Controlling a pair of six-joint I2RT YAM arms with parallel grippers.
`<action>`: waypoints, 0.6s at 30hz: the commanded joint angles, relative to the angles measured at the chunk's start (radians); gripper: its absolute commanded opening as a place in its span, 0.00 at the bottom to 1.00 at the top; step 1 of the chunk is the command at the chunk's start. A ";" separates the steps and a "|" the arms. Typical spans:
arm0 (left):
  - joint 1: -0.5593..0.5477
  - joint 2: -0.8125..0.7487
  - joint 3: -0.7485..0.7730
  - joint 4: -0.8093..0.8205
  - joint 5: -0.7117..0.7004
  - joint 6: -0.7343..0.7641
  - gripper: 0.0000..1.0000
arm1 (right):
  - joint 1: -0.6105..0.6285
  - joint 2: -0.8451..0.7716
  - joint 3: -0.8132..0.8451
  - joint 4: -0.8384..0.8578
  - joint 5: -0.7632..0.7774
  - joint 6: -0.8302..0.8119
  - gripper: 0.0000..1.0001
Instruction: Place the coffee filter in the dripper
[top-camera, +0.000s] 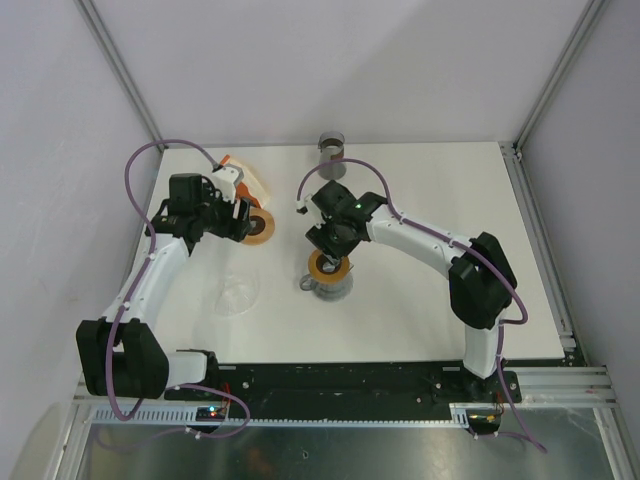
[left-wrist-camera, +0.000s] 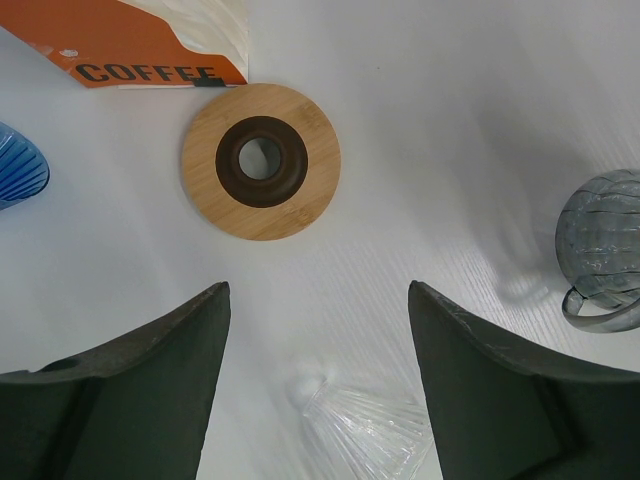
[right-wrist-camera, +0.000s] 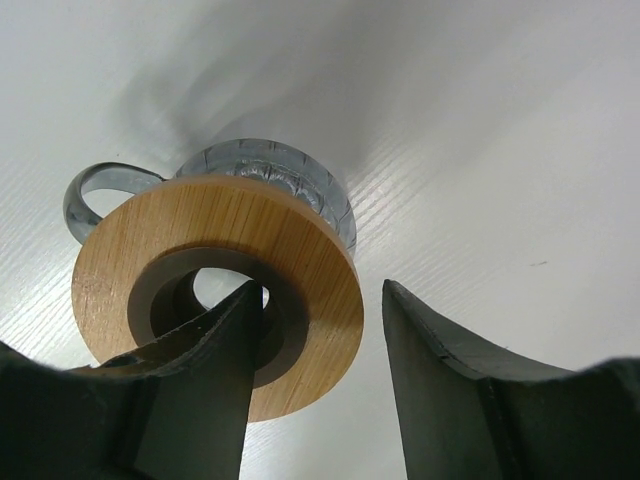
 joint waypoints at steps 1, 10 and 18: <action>0.003 -0.025 -0.001 0.006 0.020 0.019 0.77 | 0.009 -0.020 0.021 -0.008 0.016 -0.013 0.56; 0.003 -0.028 -0.001 0.006 0.017 0.021 0.77 | 0.009 -0.033 0.020 -0.020 0.050 -0.012 0.40; 0.003 -0.030 -0.001 0.006 0.017 0.023 0.77 | 0.009 -0.052 0.014 -0.032 0.053 -0.008 0.38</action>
